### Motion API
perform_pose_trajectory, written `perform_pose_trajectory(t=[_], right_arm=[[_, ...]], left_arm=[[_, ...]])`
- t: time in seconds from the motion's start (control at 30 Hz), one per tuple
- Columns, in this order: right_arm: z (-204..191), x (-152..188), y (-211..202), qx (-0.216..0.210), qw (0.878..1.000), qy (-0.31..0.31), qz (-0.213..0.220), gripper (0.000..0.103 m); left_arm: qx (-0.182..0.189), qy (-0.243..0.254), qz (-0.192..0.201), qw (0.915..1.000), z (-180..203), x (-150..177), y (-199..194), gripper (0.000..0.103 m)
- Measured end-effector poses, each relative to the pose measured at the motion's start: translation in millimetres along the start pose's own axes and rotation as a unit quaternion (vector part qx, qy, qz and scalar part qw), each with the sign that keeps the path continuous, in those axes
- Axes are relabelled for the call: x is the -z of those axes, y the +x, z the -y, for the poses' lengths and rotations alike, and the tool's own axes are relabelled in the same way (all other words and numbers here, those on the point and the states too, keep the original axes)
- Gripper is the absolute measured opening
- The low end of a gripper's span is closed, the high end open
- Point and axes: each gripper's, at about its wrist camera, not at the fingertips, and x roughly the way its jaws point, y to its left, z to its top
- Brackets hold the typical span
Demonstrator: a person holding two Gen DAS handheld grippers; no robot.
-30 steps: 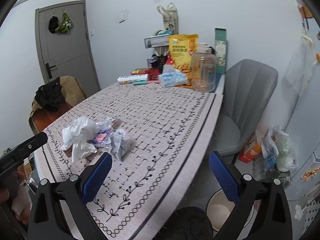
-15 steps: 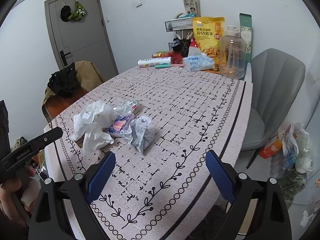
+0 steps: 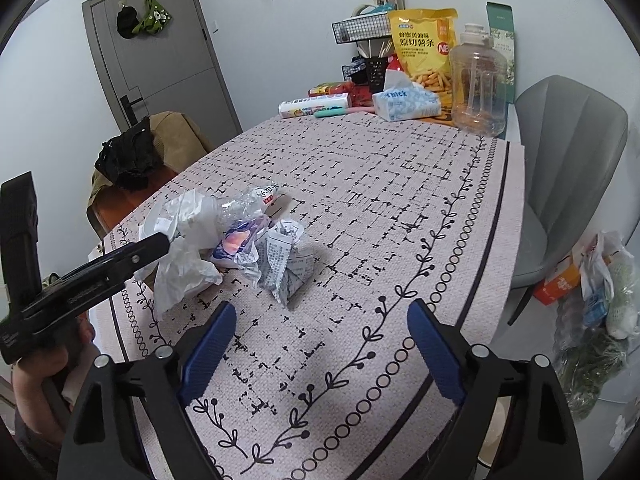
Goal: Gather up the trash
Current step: 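Grasp the crumpled printed paper with the right gripper while the left gripper grasps a white tissue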
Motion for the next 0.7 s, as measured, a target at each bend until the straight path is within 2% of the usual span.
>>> perform_pose_trajectory(t=[0.03,0.1,0.17,0.27,0.7], right_arm=[[-1,-1,3,-0.003,1.000,0.000,-0.002,0.084],[-2,-2,7,-0.007,1.000,0.001,-0.004,0.084],[-4,-3,13,-0.014,1.000,0.001,-0.009,0.084],[-9,-6,23,-0.022,1.000,-0.003,-0.016,0.084],[-28,-23,74,-0.034,0.998,-0.018,-0.041,0.084]], left_arm=[[0.001,0.000,-0.002,1.0000,0,-1,1,0.053],[0.001,-0.004,-0.002,1.0000,-2,-2,0,0.032],[0.000,-0.009,0.001,1.0000,-4,-3,-6,0.018],[-0.003,-0.011,0.012,0.9999,-7,-4,-17,0.009],[-0.024,-0.052,0.065,0.9963,-39,-9,-66,0.007]])
